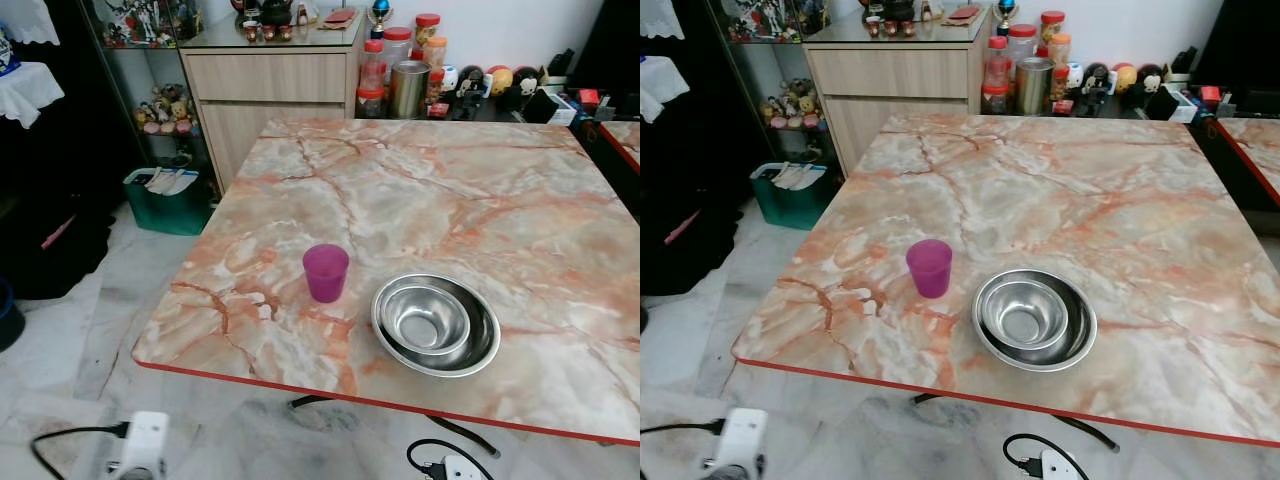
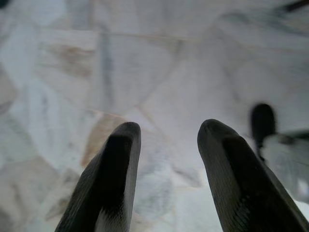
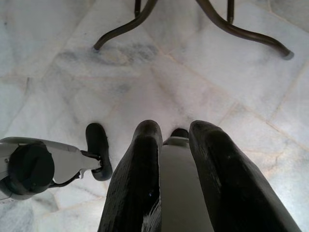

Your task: Setting the table

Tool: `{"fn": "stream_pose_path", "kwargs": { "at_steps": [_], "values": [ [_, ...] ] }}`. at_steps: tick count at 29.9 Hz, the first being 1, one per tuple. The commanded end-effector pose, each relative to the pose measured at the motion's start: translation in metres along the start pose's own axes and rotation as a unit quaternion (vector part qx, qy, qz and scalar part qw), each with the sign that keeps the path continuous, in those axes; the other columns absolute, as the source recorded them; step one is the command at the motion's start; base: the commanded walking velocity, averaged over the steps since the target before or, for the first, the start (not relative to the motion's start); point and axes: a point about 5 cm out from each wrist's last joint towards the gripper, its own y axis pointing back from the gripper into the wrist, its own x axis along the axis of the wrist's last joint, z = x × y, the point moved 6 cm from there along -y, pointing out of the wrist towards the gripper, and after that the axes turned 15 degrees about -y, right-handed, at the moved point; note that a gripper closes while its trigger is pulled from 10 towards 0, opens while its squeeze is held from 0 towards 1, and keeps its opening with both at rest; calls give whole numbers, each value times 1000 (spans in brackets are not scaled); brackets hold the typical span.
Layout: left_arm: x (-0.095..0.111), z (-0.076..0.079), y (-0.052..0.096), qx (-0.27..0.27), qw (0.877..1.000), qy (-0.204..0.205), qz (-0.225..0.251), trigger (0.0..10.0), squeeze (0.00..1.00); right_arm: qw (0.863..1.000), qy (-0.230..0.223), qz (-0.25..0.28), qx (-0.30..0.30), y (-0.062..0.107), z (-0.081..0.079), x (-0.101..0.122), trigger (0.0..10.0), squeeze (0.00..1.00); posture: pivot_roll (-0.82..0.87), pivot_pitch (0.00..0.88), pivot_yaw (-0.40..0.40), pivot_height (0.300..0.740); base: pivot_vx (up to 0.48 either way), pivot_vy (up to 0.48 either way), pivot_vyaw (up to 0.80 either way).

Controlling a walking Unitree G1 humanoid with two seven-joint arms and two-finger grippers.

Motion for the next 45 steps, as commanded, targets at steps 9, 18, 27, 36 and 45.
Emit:
{"fn": "stream_pose_path", "kwargs": {
  "at_steps": [9,18,27,36,45],
  "values": [
    [7,16,1,-11,1000,6,7,10000,0,1000,5,-1,1,-1,1,3,10000,0,15,0,28,740,0,-97,0],
    [-5,17,2,-10,1000,4,-10,10000,0,1000,4,1,-1,-1,0,4,10000,0,14,0,37,740,0,-319,0],
    [-18,16,3,-12,1000,1,-26,10000,0,1000,3,2,-1,-1,0,4,10000,0,17,0,33,740,0,-329,0],
    [-25,22,5,-20,999,0,-35,10000,0,1000,6,1,-2,-1,2,4,10000,0,19,0,27,740,0,-458,0],
    [-28,26,5,-29,999,-13,-37,10000,0,1000,12,1,1,0,2,4,10000,0,13,0,31,740,0,-452,267]
  ]
}}
